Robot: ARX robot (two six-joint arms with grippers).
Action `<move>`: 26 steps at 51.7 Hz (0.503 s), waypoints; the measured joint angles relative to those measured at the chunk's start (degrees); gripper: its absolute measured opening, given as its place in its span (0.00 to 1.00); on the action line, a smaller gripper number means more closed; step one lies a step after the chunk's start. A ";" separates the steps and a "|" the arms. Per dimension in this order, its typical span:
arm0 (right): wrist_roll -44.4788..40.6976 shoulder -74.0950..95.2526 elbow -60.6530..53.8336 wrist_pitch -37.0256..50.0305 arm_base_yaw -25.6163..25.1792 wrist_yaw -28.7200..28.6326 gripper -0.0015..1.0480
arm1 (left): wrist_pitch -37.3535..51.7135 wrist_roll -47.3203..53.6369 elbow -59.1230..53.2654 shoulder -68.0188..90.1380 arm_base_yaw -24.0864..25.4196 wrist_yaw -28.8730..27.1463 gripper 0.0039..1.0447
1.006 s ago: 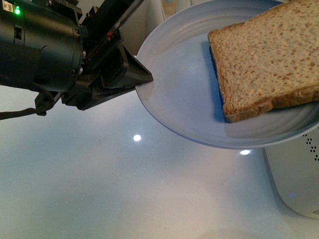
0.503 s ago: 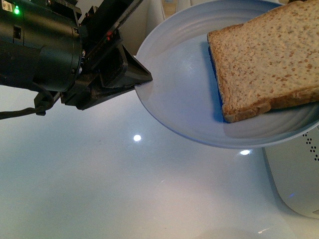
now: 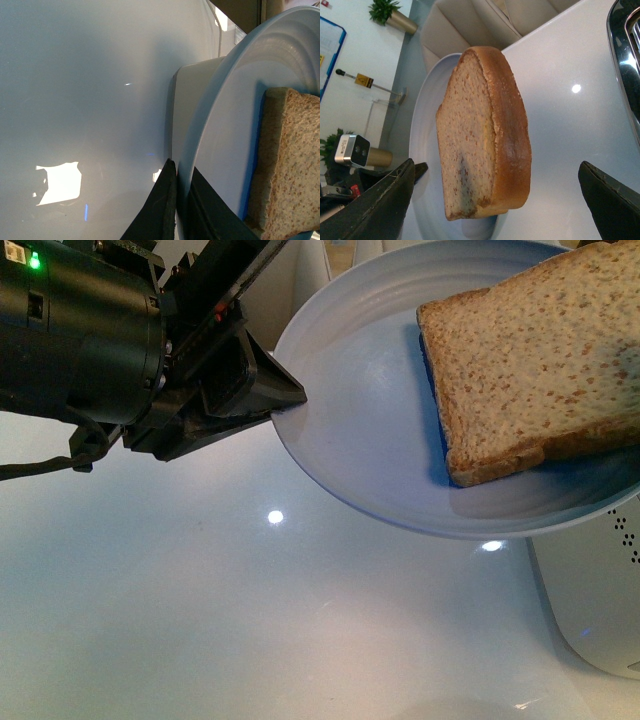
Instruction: Left arm holds plate, right arm toasts bread
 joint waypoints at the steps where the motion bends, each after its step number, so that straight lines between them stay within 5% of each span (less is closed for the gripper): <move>1: 0.00 0.48 0.00 0.26 0.04 -0.09 0.92 | 0.00 -0.02 0.00 0.00 0.00 -0.02 0.03; 12: -0.04 4.70 0.02 2.95 0.07 -0.66 0.91 | 0.00 -0.02 0.00 0.00 0.00 -0.02 0.03; 26: -0.04 7.76 0.02 5.31 -0.13 -0.85 0.56 | 0.00 -0.02 0.00 0.00 0.00 -0.02 0.03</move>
